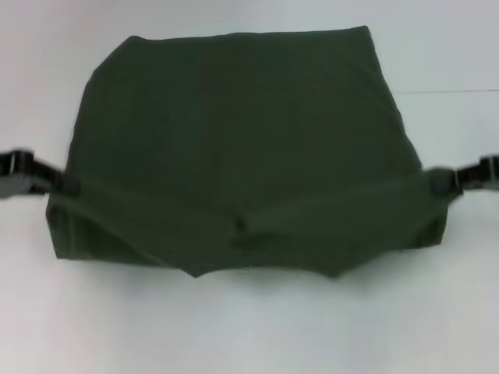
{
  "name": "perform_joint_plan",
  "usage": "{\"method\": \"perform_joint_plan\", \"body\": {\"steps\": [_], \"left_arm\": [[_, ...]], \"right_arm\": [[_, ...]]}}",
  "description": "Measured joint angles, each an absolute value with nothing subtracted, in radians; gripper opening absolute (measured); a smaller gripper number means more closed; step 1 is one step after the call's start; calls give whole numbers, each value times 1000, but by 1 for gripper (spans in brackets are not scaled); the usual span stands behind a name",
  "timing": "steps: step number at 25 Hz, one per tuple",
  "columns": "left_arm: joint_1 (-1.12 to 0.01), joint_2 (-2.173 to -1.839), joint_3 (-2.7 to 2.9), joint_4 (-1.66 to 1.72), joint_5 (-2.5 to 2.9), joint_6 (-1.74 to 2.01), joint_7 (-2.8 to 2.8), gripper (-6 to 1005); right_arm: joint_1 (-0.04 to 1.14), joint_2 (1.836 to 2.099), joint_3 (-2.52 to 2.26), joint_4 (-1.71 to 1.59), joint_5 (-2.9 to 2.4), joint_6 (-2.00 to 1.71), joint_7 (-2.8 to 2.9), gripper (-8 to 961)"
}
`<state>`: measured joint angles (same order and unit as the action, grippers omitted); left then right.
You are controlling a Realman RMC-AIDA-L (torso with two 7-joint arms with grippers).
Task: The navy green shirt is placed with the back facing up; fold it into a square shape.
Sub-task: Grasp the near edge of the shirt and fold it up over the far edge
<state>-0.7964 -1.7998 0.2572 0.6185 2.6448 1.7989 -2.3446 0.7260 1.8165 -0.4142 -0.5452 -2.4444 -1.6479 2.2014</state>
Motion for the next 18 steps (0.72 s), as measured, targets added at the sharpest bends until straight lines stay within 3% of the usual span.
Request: {"method": "perform_joint_plan", "body": {"steps": [10, 18], "left_arm": [[-871, -1815, 262, 516, 2528, 1451, -2353, 45], [-861, -1877, 262, 484, 2395, 1228, -2281, 45]], "right_arm": [[769, 1829, -417, -496, -2313, -1376, 2222, 104], [797, 1892, -423, -463, -2244, -1141, 2181, 110]]}}
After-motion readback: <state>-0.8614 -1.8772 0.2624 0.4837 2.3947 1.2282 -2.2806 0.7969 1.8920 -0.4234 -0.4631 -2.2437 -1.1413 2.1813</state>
